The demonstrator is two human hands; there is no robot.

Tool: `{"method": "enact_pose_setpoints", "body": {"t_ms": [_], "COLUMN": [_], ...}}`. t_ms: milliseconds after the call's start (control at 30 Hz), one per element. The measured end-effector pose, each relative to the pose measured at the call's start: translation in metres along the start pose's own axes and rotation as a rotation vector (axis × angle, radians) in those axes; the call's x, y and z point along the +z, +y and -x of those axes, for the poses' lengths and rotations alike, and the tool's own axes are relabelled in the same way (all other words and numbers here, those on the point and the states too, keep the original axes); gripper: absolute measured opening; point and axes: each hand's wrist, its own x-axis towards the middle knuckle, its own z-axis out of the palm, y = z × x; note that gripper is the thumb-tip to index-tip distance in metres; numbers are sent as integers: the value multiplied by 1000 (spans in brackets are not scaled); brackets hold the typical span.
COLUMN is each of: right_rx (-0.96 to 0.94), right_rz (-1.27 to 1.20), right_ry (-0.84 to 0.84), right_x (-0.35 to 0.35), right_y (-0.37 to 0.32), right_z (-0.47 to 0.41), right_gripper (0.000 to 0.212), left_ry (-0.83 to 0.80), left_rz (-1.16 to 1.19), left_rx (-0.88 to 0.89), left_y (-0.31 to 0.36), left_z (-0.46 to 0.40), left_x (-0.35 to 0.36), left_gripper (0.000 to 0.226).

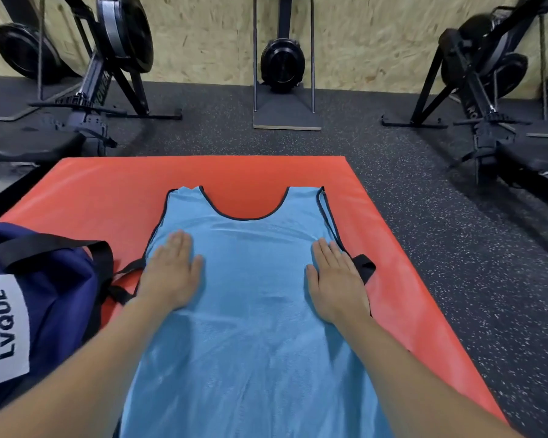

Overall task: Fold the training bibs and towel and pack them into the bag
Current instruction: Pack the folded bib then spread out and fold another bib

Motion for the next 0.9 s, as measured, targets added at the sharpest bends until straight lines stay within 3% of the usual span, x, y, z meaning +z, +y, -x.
{"method": "enact_pose_setpoints", "body": {"t_ms": [67, 200, 300, 400, 633, 900], "right_rx": [2, 1, 0, 4, 5, -3], "right_rz": [-8, 0, -6, -8, 21, 15], "right_ry": [0, -3, 8, 2, -12, -33], "right_x": [0, 0, 1, 1, -1, -2], "right_y": [-1, -1, -1, -1, -1, 0], "right_z": [0, 0, -1, -1, 1, 0], "right_gripper": [59, 63, 67, 60, 59, 59], "left_ry": [2, 89, 19, 37, 15, 33], "left_rz": [8, 169, 134, 95, 22, 62], "left_rx": [11, 244, 348, 314, 70, 265], "left_y": [7, 112, 163, 135, 1, 5], "left_z": [6, 34, 56, 53, 38, 120], "left_x": [-2, 18, 38, 39, 7, 15], "left_gripper": [70, 81, 84, 82, 86, 83]}}
